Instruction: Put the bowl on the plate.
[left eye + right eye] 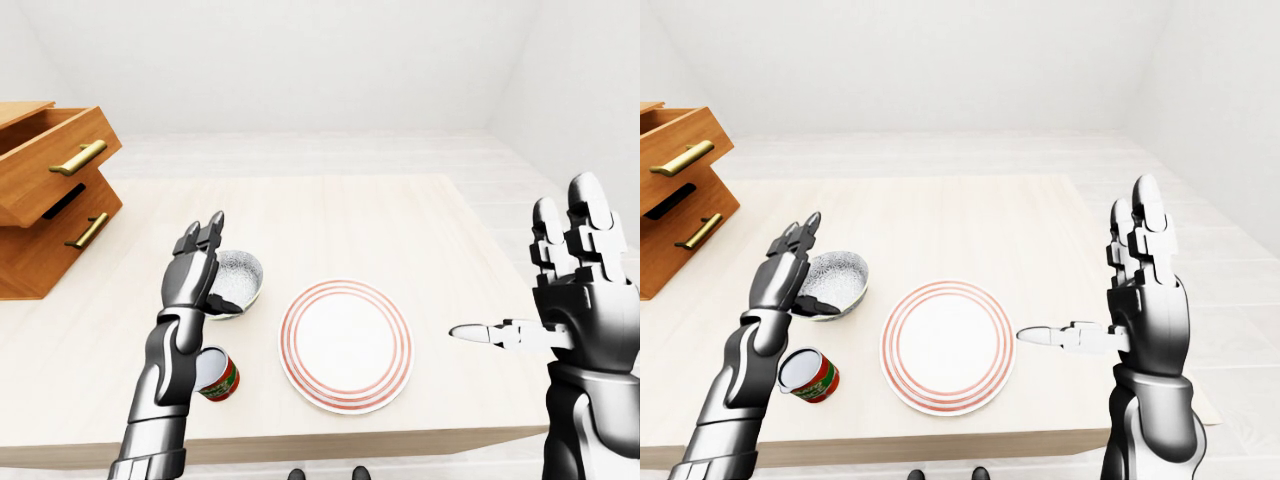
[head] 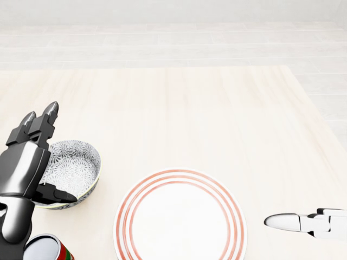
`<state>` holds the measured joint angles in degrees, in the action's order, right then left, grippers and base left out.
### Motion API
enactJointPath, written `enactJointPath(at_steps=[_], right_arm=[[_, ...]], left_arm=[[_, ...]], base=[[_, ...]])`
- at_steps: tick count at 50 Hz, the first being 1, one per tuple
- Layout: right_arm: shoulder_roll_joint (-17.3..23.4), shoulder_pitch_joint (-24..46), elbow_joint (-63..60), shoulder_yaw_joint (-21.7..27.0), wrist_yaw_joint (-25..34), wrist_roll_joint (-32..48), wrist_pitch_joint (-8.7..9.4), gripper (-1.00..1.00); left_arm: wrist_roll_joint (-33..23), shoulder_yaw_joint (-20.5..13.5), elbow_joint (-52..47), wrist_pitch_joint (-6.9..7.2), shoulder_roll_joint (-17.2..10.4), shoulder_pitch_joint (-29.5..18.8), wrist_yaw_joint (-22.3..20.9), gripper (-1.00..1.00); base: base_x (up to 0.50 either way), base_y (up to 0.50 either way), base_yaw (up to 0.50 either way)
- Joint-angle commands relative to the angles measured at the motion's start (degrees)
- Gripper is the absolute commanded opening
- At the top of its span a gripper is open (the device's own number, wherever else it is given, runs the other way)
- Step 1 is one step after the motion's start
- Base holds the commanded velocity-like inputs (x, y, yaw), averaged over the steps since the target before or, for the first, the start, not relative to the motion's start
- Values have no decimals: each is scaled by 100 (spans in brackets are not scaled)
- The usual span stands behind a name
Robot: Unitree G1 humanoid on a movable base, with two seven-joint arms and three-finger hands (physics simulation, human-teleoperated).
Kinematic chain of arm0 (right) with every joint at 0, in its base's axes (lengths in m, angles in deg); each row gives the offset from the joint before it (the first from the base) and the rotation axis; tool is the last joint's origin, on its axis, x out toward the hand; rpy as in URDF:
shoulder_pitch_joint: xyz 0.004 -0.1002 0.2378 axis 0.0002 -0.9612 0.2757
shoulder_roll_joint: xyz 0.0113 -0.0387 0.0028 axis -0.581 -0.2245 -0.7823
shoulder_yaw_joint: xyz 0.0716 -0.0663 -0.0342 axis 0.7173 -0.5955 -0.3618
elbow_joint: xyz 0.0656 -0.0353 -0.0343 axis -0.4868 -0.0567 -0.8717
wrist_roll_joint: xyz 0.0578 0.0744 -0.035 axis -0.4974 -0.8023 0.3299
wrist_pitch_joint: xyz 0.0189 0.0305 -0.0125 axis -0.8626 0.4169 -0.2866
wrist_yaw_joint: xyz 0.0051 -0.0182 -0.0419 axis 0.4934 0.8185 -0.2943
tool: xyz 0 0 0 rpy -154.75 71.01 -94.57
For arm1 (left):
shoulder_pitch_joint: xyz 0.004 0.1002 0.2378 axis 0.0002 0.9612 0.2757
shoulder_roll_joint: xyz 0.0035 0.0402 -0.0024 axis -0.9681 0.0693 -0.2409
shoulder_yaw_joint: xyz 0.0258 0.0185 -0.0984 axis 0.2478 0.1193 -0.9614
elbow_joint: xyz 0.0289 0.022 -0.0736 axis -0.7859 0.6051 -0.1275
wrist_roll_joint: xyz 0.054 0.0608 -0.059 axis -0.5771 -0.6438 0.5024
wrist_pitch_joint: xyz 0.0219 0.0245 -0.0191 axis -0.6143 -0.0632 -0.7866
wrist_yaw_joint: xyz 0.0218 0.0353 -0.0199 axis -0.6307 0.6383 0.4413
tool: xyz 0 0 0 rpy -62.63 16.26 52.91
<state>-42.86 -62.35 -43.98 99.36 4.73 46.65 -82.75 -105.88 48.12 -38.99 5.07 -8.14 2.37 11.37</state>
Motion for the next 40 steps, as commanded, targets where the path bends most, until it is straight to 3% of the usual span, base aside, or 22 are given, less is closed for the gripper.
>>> enactJointPath(at_steps=[1, 24, 26, 27, 31, 40], right_arm=[[-3, -15, -1, -44, -41, 0, 0, 100], [-22, -45, 116, -66, -48, 4, 0, 100], [-18, -36, 116, -68, -52, 0, 0, 100], [-18, -37, 119, -70, -53, -1, 0, 100], [-16, -29, 203, -77, -57, 5, 0, 100], [-13, -47, 195, -73, -60, -14, 0, 100]], left_arm=[[229, -123, -184, 0, 58, 314, -94, 90], [139, -127, -146, 0, 98, 382, -37, 84], [143, -125, -137, 0, 102, 367, -43, 47], [137, -124, -118, 0, 98, 358, -31, 44], [116, -118, -22, 0, 86, 338, 16, 61], [66, -83, 35, 0, 95, 377, 90, 62]], base=[[0, 0, 0], [0, 0, 0], [0, 0, 0], [0, 0, 0], [0, 0, 0], [0, 0, 0]])
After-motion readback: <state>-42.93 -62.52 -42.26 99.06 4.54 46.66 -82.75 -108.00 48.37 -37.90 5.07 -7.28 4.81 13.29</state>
